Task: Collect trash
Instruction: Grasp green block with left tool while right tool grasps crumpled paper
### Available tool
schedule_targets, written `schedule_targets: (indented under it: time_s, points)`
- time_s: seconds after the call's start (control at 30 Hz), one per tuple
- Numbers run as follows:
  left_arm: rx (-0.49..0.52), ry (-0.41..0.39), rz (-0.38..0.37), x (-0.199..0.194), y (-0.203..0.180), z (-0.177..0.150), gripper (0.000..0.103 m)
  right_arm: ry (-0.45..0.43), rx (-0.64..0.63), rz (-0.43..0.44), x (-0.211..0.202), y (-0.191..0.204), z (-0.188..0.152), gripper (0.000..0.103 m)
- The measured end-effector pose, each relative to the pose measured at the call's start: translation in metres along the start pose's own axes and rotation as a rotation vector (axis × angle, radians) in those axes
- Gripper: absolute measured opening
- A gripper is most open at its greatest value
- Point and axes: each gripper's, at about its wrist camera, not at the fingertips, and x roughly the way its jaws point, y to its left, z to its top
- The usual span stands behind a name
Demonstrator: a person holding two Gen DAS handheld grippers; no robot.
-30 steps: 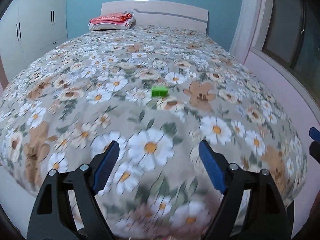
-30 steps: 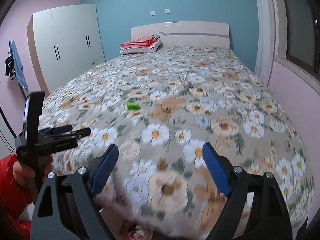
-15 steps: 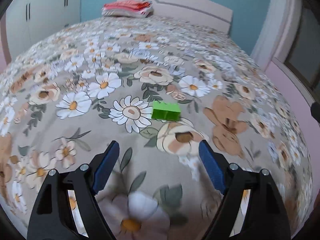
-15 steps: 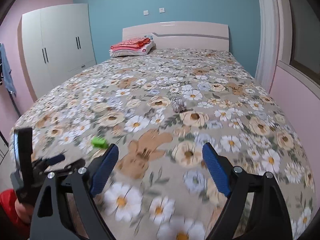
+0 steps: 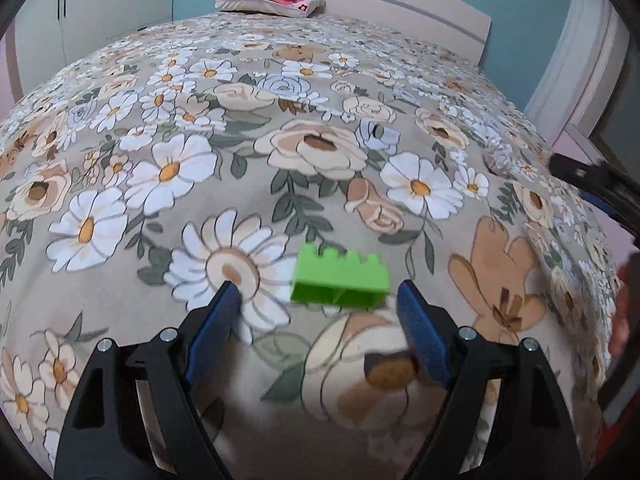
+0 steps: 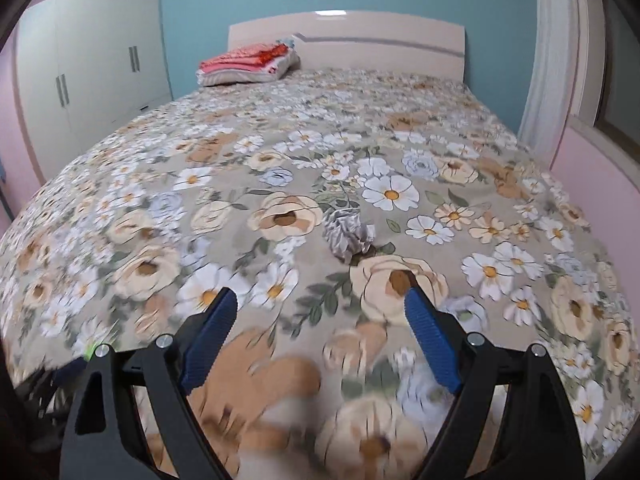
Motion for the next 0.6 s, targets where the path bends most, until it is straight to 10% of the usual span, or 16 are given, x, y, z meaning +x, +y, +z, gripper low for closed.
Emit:
schedule_targets:
  time_s: [0.27,0.6]
  points:
    - [0.023,-0.006,-0.004,0.017,-0.005,0.011,0.079,0.069,0.074,0.005,0.076,-0.020,0.030,0.087]
    - [0.033,-0.008,-0.041,0.021,-0.008,0.013,0.045,0.195,0.108,-0.007,0.143,-0.031,0.044,0.075]
